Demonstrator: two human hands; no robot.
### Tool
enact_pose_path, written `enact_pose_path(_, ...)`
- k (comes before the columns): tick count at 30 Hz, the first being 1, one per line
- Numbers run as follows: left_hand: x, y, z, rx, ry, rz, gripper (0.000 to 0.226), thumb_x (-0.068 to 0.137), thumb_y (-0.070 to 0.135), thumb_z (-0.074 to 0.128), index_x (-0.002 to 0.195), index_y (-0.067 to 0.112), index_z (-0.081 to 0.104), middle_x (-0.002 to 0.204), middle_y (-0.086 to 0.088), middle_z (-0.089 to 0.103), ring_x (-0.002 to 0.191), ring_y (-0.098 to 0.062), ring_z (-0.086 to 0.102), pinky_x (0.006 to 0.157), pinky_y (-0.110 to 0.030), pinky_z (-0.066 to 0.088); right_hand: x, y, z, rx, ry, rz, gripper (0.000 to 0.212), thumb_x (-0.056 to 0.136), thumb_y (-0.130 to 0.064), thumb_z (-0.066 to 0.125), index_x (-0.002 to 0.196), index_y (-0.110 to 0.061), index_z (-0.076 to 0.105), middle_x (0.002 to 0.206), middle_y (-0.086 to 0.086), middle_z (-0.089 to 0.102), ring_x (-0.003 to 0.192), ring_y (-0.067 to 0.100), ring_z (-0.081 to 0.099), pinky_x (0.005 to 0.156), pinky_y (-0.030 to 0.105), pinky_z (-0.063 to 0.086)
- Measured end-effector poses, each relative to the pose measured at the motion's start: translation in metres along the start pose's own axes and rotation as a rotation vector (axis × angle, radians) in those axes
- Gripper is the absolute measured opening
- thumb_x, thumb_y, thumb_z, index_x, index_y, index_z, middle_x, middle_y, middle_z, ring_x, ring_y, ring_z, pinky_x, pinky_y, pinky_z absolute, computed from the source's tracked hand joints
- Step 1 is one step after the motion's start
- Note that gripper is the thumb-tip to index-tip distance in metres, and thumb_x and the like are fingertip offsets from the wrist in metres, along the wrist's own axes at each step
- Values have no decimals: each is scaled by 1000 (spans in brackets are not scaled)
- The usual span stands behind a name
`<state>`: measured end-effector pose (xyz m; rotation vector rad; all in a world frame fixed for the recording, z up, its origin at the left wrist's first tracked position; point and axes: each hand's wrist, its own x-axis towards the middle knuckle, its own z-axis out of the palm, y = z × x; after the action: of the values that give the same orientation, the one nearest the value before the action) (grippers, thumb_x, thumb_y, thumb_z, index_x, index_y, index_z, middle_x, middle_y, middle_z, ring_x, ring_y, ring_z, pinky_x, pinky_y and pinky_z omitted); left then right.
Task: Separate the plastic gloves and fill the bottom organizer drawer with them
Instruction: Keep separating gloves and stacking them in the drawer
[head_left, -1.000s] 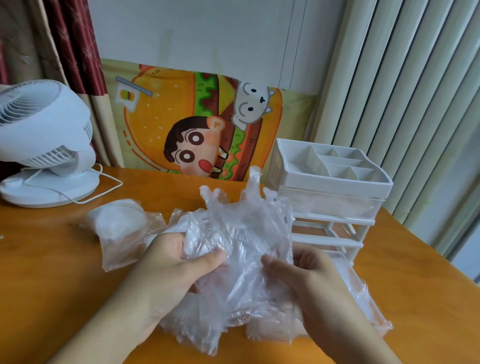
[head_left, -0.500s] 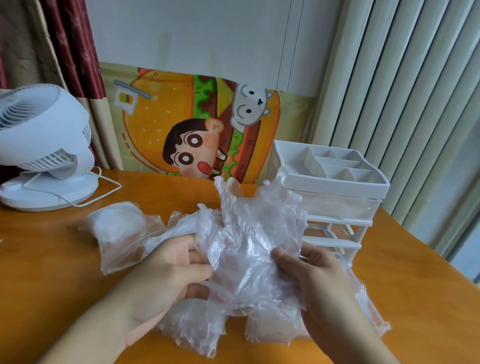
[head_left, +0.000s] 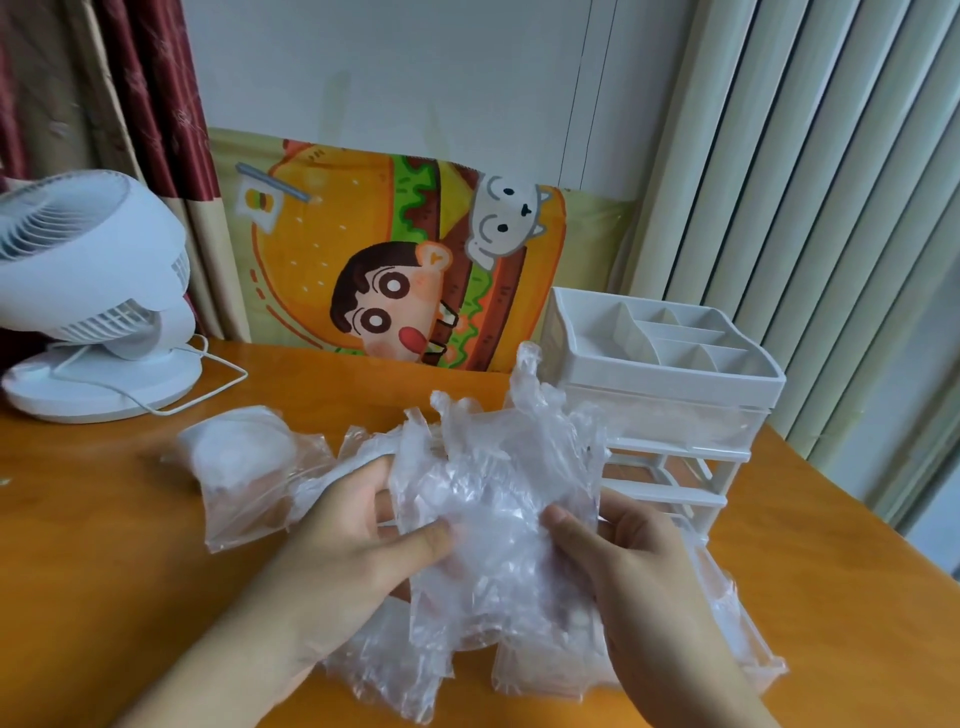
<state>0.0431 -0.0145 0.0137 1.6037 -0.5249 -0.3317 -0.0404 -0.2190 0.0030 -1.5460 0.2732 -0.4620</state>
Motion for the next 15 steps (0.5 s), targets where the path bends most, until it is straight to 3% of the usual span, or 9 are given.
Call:
enact_pose_path(2,2,-2,2,89,108,31,25,92,36,76,117,40,70,109,15,77,105,-9,73,96,-47,57,-1,-1,2,-38,-19,-7,16,100,-10,68,88,-7,79,74,25,74,60,37,66,59,42,53)
enact_pose_path(4,3,-3,2,106,212,73,11,98,35,66,106,33,74,97,5,78,95,-16,74,91,-47,60,-3,-2,4,-60,-34,-10,16,100,-9,68,89,-7,79,77,26,75,65,43,70,64,48,54)
enact_pose_path(6,2,-2,2,81,300,116,24,103,36,56,96,22,75,92,-13,73,91,-24,71,84,-35,57,-3,-2,5,-92,-47,-11,15,100,-10,69,90,-6,79,78,26,76,72,50,73,70,55,58)
enact_pose_path(7,3,-1,0,81,333,127,30,103,36,54,91,18,73,87,-15,71,87,-18,70,77,-23,53,-3,-2,5,-106,-50,-8,15,100,-11,69,90,-6,79,79,25,76,75,51,73,73,56,59)
enact_pose_path(9,3,5,0,85,396,124,25,99,44,55,86,28,70,78,6,70,81,5,67,72,-8,48,-4,-1,6,-121,-50,-8,16,100,-11,69,88,-8,79,77,23,76,71,46,74,70,51,58)
enact_pose_path(11,3,8,-1,141,396,100,32,87,59,58,102,34,70,93,22,73,95,8,65,81,-14,49,-4,-2,5,-122,-46,-8,17,99,-10,69,85,-8,79,74,22,75,65,38,72,65,44,55)
enact_pose_path(13,4,5,-2,154,389,111,45,80,66,57,109,33,70,99,20,75,100,2,66,83,-17,50,-4,-2,6,-111,-45,0,18,99,-9,69,84,-9,78,73,22,75,62,34,70,61,39,53)
enact_pose_path(15,3,5,-1,87,390,134,42,86,62,54,99,27,73,92,13,76,91,9,65,78,-7,49,-4,-3,6,-103,-46,2,18,99,-9,69,84,-9,79,74,21,75,63,32,71,61,37,53)
